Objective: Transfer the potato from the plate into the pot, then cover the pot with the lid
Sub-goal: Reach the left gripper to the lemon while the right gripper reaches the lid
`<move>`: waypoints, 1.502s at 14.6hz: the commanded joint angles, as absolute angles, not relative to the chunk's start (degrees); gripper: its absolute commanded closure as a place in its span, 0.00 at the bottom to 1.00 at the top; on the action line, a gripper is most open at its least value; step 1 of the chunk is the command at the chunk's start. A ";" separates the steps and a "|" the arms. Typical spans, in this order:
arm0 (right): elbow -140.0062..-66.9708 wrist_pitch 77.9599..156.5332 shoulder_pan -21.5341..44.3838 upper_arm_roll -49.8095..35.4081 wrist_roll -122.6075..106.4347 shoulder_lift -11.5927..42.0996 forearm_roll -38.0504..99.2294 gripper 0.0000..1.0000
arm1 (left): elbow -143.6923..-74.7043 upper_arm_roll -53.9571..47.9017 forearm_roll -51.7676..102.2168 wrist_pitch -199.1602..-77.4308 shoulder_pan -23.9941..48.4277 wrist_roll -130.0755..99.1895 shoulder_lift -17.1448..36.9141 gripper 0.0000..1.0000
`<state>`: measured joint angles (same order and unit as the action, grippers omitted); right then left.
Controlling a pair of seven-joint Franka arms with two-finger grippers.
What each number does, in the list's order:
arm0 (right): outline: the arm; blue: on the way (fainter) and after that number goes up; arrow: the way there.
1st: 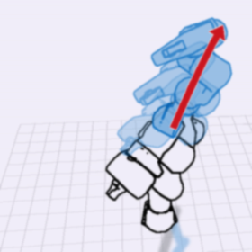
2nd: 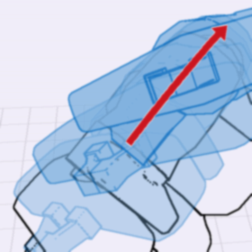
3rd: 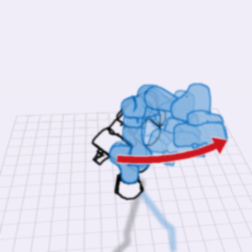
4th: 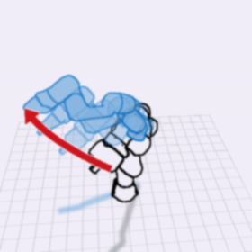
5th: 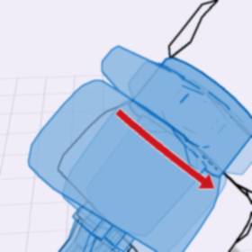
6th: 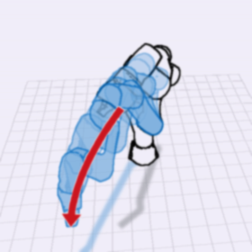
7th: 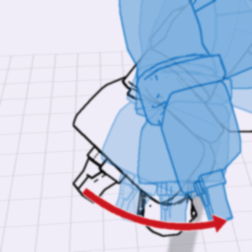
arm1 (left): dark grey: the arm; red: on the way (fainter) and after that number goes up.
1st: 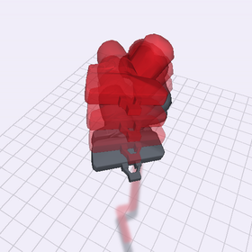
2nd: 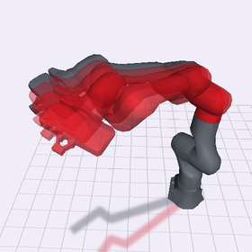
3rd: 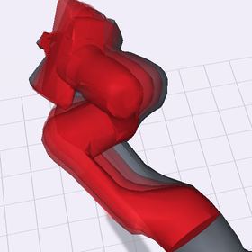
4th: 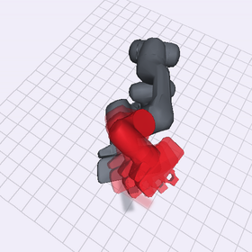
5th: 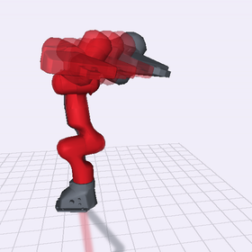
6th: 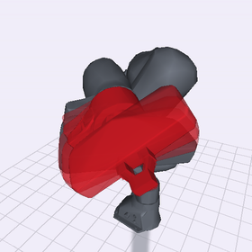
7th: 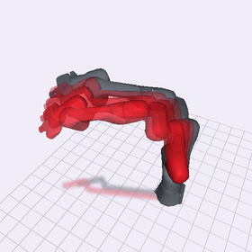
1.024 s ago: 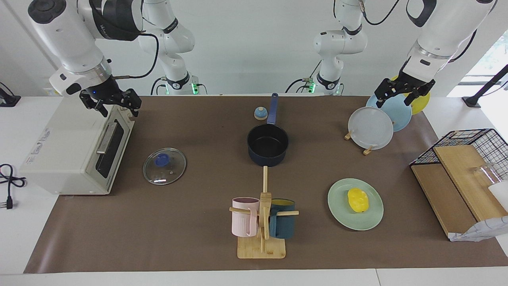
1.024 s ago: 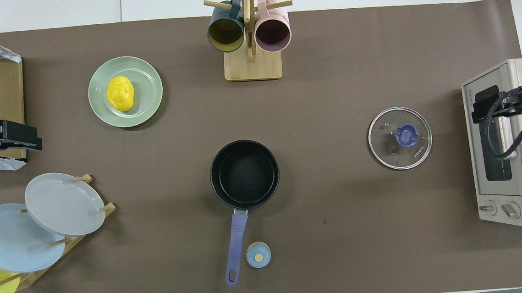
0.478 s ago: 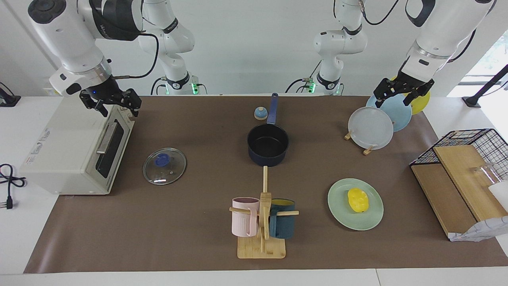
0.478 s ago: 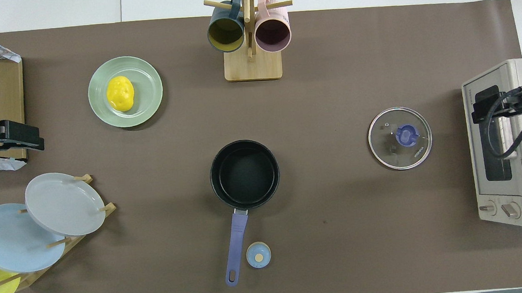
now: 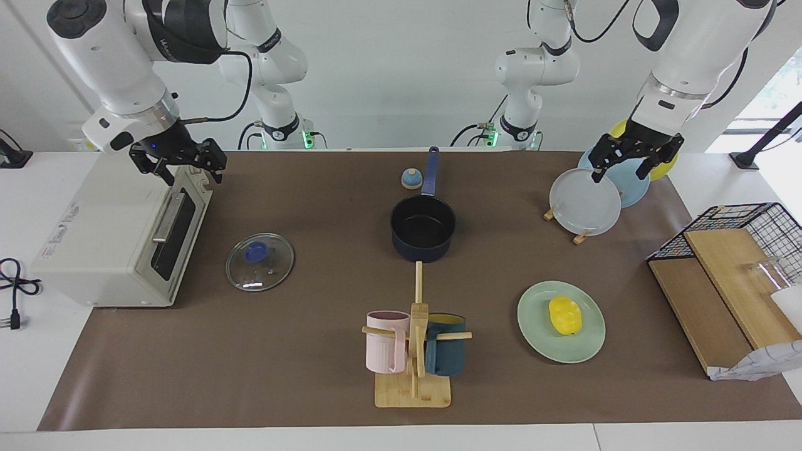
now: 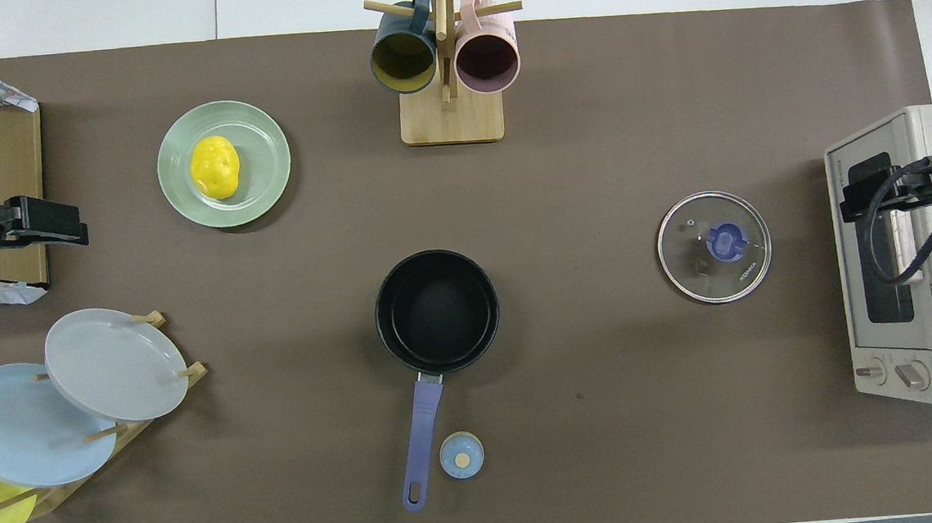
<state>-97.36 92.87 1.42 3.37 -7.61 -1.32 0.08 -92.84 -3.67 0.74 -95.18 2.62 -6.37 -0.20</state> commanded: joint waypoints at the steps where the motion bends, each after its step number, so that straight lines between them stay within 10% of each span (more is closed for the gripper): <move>1: -100.89 97.28 2.02 2.64 -11.69 -2.20 1.32 0.00 | -84.66 -3.69 2.72 -95.54 2.99 -7.12 11.91 0.00; 8: -106.93 112.27 3.69 2.46 -21.25 6.23 1.32 0.00 | -76.82 -3.52 1.94 -108.71 5.71 -4.40 32.50 0.00; 22: -123.84 131.30 5.28 2.55 -18.56 7.20 1.49 0.00 | -81.20 -3.08 -2.20 -121.45 6.06 -5.79 35.60 0.00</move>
<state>-122.04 129.33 5.74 2.71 -20.28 7.77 0.39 -79.23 -3.88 -0.90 -118.15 5.15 -3.59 35.47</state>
